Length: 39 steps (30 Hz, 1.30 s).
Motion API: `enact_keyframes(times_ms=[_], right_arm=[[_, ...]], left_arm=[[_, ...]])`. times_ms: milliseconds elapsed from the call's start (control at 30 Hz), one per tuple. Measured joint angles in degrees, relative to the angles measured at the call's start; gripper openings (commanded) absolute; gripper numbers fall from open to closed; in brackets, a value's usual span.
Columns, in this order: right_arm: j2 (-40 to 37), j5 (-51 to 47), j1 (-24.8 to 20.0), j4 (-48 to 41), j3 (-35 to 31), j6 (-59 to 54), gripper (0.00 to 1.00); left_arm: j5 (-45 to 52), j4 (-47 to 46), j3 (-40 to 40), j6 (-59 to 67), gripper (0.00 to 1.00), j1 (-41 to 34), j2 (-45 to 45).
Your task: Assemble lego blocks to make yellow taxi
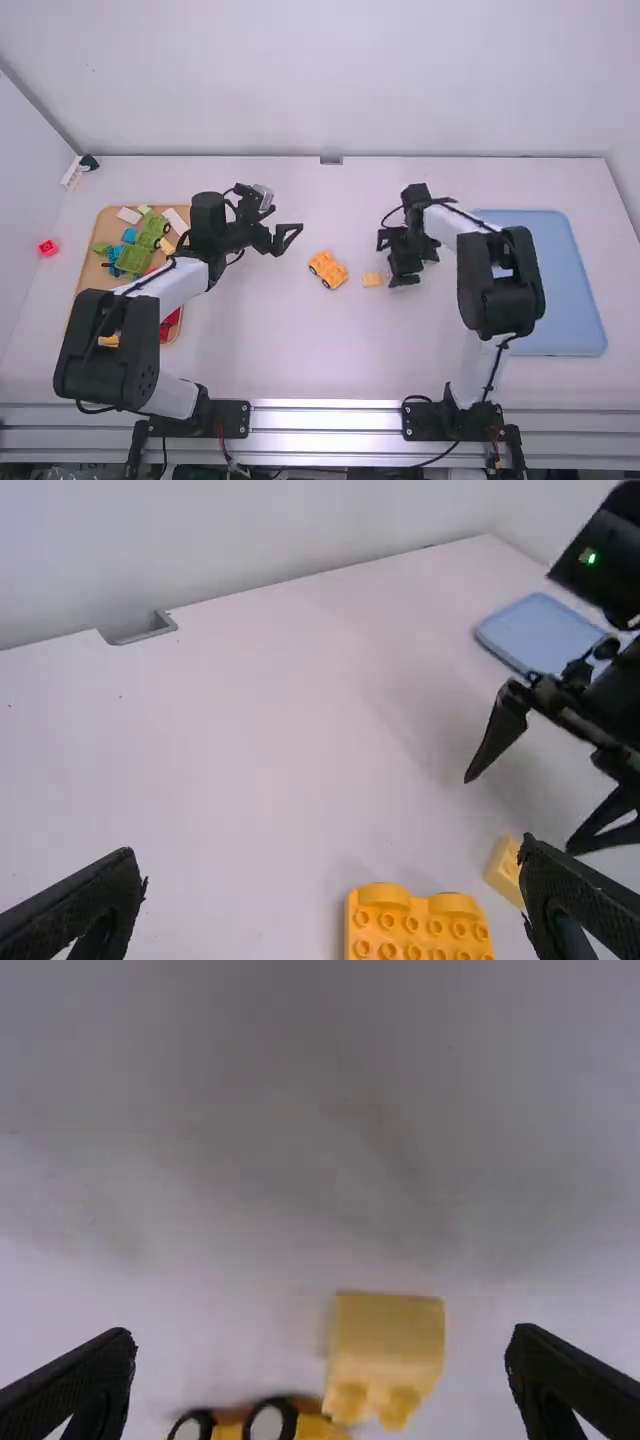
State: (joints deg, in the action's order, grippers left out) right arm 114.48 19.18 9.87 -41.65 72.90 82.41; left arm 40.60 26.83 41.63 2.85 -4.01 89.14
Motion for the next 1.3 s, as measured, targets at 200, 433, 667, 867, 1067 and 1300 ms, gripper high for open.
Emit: enact_keyframes(times_ms=[200, 433, 667, 867, 1067, 1300], right_arm=[[0.00, -1.22, -1.31, -17.31, 17.88, -12.00, 0.99], [-0.07, -19.80, -0.13, -22.91, 33.55, -39.47, 0.99], [-0.04, -33.73, 1.27, -14.75, 33.62, -65.05, 0.99], [-0.04, -26.99, 0.79, -13.05, 33.62, -87.67, 0.99], [-0.07, 0.83, -0.50, -24.37, 32.20, -120.54, 0.98], [-0.04, 15.63, -2.01, -16.74, 24.11, -141.11, 0.98]], left_arm=[[0.00, 0.63, 0.00, 0.02, 0.99, 0.00, 0.00], [-3.74, 0.50, 0.00, -1.20, 0.99, 0.00, 0.00], [-1.14, -4.17, 0.00, 6.03, 0.99, 0.00, 0.00], [8.48, -11.19, 0.00, 24.96, 0.99, -0.02, 0.00], [14.21, -18.62, 0.13, 40.81, 0.99, -0.37, 0.00], [10.78, -26.71, 6.01, 49.24, 0.99, -3.61, 0.13]])
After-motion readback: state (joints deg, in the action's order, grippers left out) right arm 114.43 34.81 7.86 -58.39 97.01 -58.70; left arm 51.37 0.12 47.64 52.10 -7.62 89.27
